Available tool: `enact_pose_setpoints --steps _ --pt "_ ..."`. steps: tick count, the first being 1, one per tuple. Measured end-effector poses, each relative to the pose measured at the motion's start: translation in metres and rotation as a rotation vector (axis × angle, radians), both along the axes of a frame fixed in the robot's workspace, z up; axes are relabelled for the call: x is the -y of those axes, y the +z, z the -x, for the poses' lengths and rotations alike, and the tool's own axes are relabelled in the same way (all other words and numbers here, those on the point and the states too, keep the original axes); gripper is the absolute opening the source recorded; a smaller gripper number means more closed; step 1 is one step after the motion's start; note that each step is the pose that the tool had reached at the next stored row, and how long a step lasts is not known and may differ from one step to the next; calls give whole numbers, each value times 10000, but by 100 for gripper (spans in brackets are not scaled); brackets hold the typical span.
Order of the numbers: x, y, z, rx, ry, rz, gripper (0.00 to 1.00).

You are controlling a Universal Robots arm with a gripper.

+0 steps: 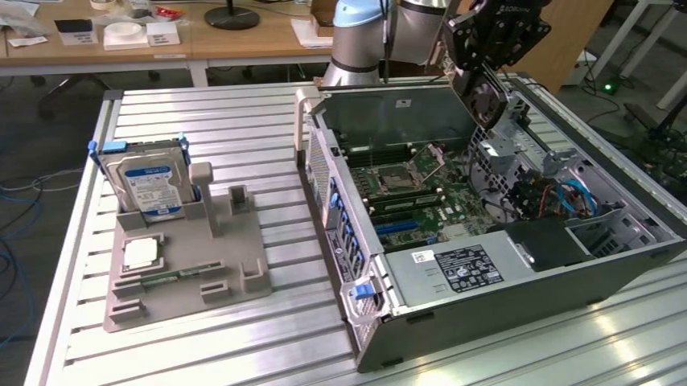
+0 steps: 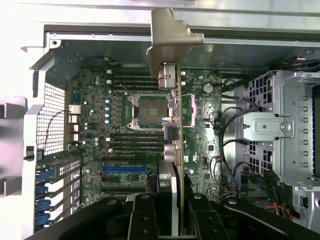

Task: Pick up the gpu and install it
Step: 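Pick up the gpu and move the gpu toward the slot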

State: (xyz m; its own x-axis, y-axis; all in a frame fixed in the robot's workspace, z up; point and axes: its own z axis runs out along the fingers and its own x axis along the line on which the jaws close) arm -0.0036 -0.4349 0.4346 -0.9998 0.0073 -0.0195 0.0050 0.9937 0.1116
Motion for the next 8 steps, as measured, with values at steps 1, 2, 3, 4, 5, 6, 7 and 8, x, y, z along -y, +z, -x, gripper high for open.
enact_pose_setpoints --steps 1,2,3,4,5,6,7,8 --pt "0 0 0 0 -1 1 28" --pt "0 0 0 1 0 0 28" --pt "0 0 0 0 -1 0 28" --pt "0 0 0 0 0 0 28" --pt "0 0 0 0 0 0 28" --pt "0 0 0 0 0 0 28" --pt "0 0 0 0 0 0 28" --pt "0 0 0 0 0 0 28"
